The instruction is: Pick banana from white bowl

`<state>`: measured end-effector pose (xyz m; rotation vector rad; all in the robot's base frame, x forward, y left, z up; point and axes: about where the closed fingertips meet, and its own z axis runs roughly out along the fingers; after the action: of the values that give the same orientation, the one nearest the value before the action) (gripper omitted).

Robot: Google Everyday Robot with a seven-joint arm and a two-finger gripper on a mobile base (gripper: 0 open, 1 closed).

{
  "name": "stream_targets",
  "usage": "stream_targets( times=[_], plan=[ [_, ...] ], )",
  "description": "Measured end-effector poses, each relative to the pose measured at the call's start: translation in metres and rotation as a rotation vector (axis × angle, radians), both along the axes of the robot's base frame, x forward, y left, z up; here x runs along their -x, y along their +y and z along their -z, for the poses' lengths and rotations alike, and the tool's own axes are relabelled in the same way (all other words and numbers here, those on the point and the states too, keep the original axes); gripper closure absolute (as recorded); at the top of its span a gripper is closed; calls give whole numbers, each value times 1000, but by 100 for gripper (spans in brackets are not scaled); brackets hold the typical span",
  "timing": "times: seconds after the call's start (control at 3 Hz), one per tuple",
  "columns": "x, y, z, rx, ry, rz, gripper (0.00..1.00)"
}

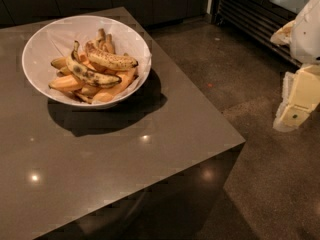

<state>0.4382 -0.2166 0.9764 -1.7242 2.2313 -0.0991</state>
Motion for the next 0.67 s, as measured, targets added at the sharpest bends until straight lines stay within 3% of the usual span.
stream_targets(
  times=[0.33,0.67],
  plan=[
    [0,0,0,0,0,0,0],
    [-11,9,-6,-18,19,51,0]
  ],
)
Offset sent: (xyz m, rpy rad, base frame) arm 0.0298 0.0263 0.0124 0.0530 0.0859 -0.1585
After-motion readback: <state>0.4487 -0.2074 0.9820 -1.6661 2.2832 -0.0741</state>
